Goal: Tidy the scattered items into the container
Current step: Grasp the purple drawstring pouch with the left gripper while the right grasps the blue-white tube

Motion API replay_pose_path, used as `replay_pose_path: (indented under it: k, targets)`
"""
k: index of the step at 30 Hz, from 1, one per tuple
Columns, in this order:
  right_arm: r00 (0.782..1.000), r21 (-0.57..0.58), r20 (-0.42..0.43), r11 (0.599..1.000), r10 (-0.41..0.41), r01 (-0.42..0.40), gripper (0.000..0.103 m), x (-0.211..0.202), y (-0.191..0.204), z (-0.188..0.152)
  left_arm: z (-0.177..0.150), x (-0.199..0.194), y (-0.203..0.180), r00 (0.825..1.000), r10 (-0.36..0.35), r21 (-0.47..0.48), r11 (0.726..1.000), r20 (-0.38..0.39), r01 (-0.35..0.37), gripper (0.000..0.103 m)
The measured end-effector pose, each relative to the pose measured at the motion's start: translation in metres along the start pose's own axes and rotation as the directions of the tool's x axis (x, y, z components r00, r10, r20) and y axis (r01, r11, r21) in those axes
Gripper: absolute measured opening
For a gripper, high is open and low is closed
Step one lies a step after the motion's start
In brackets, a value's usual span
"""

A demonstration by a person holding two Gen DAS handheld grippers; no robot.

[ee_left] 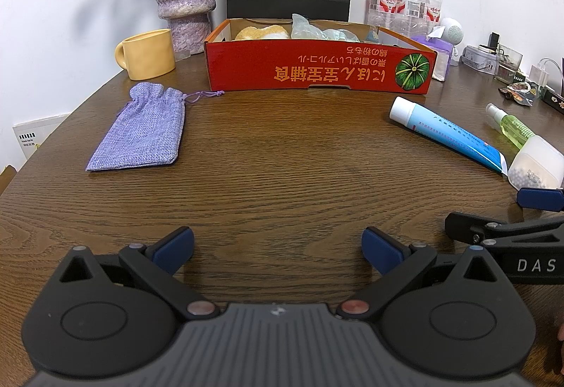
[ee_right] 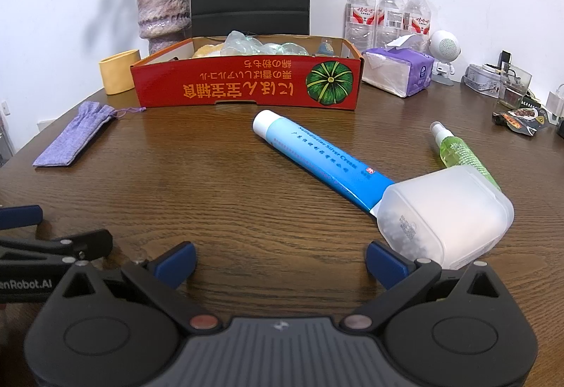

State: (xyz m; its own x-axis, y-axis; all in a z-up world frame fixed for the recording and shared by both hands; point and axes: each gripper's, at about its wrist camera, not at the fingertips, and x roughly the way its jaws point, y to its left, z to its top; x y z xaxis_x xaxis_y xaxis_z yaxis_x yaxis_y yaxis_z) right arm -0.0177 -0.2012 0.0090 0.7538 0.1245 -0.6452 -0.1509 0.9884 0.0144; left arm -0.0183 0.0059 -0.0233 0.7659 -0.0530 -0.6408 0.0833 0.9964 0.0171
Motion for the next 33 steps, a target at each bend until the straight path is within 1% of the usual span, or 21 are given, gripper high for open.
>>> replay_pose_path:
  k: [1, 2, 4, 6, 7, 9, 10, 12, 14, 15, 16, 19, 20, 21, 22, 23, 24, 25, 27, 30, 33]
  targets:
    - [1.0, -0.009, 0.004, 1.0, 0.006, -0.006, 0.1, -0.002, 0.0, 0.001, 0.002, -0.001, 0.001, 1.0, 0.012, 0.024, 1.0, 0.028, -0.013, 0.103]
    - [1.0, -0.019, 0.008, 1.0, 0.012, -0.012, 0.092, -0.004, 0.0, 0.003, 0.005, -0.002, 0.003, 0.998, 0.025, 0.05, 0.998, 0.06, -0.028, 0.103]
    - [0.998, -0.053, 0.035, 0.998, 0.042, -0.041, 0.09, -0.013, 0.001, 0.01, 0.02, 0.001, 0.013, 0.986, 0.122, 0.082, 0.988, 0.118, -0.132, 0.103]
    - [0.994, -0.125, 0.087, 0.991, 0.06, -0.049, 0.09, -0.019, 0.001, 0.028, 0.044, 0.015, 0.029, 0.982, 0.155, 0.116, 0.979, 0.11, -0.168, 0.103]
    - [0.991, -0.161, 0.113, 0.986, 0.07, -0.051, 0.089, -0.023, 0.002, 0.038, 0.055, 0.026, 0.039, 0.982, 0.163, 0.112, 0.979, 0.091, -0.173, 0.103]
    - [0.99, -0.217, 0.132, 0.976, 0.056, -0.026, 0.089, -0.015, -0.002, 0.061, 0.077, 0.05, 0.061, 0.983, 0.176, 0.096, 0.979, 0.049, -0.18, 0.103]
    - [0.993, -0.262, 0.102, 0.964, 0.063, -0.035, 0.088, -0.003, -0.005, 0.075, 0.083, 0.058, 0.068, 0.983, 0.179, 0.088, 0.98, 0.029, -0.181, 0.103]
    - [0.996, -0.313, 0.007, 0.946, 0.094, -0.087, 0.084, 0.026, -0.01, 0.095, 0.093, 0.074, 0.081, 0.983, 0.185, 0.071, 0.98, -0.01, -0.183, 0.103]
    - [0.986, -0.348, -0.103, 0.924, 0.128, -0.156, 0.059, 0.057, -0.015, 0.111, 0.104, 0.09, 0.095, 0.981, 0.189, 0.054, 0.981, -0.05, -0.187, 0.103]
    - [0.98, -0.356, -0.15, 0.918, 0.128, -0.174, 0.056, 0.07, -0.016, 0.116, 0.109, 0.098, 0.101, 0.979, 0.191, 0.046, 0.981, -0.069, -0.188, 0.103]
    - [0.973, -0.363, -0.19, 0.912, 0.129, -0.192, 0.048, 0.081, -0.016, 0.12, 0.114, 0.106, 0.108, 0.977, 0.193, 0.038, 0.981, -0.089, -0.19, 0.103]
    - [0.949, -0.346, -0.264, 0.902, 0.171, -0.258, 0.045, 0.102, -0.02, 0.13, 0.113, 0.117, 0.125, 0.984, 0.119, -0.039, 0.991, -0.131, -0.126, 0.102]
    - [0.943, -0.325, -0.275, 0.905, 0.186, -0.274, 0.045, 0.107, -0.022, 0.133, 0.113, 0.12, 0.131, 0.985, 0.093, -0.066, 0.992, -0.143, -0.103, 0.098]
    - [0.937, -0.303, -0.284, 0.909, 0.202, -0.287, 0.045, 0.111, -0.024, 0.135, 0.112, 0.119, 0.131, 0.988, 0.086, -0.065, 0.993, -0.128, -0.095, 0.087]
    - [0.935, -0.281, -0.284, 0.915, 0.211, -0.291, 0.044, 0.114, -0.026, 0.137, 0.11, 0.116, 0.131, 0.991, 0.082, -0.061, 0.994, -0.107, -0.089, 0.067]
    - [0.934, -0.258, -0.282, 0.92, 0.219, -0.294, 0.045, 0.116, -0.028, 0.138, 0.109, 0.114, 0.132, 0.993, 0.078, -0.056, 0.995, -0.087, -0.083, 0.055]
    - [0.933, -0.236, -0.28, 0.925, 0.228, -0.297, 0.044, 0.119, -0.03, 0.14, 0.11, 0.111, 0.131, 0.994, 0.066, -0.066, 0.995, -0.092, -0.072, 0.012]
    - [0.935, -0.24, -0.271, 0.925, 0.227, -0.295, 0.038, 0.118, -0.028, 0.136, 0.112, 0.109, 0.131, 0.994, 0.052, -0.078, 0.995, -0.1, -0.06, 0.006]
    - [0.935, -0.238, -0.267, 0.924, 0.232, -0.298, 0.035, 0.116, -0.026, 0.134, 0.115, 0.103, 0.13, 0.995, 0.02, -0.122, 0.992, -0.094, -0.032, 0.006]
    - [0.922, -0.193, -0.262, 0.921, 0.284, -0.338, 0.031, 0.111, -0.026, 0.13, 0.123, 0.084, 0.116, 1.0, -0.001, -0.109, 0.994, -0.03, -0.002, 0.005]
    - [0.928, -0.172, -0.225, 0.925, 0.298, -0.339, 0.031, 0.097, -0.025, 0.134, 0.14, 0.06, 0.102, 0.997, -0.056, -0.101, 0.993, 0.047, 0.06, 0.005]
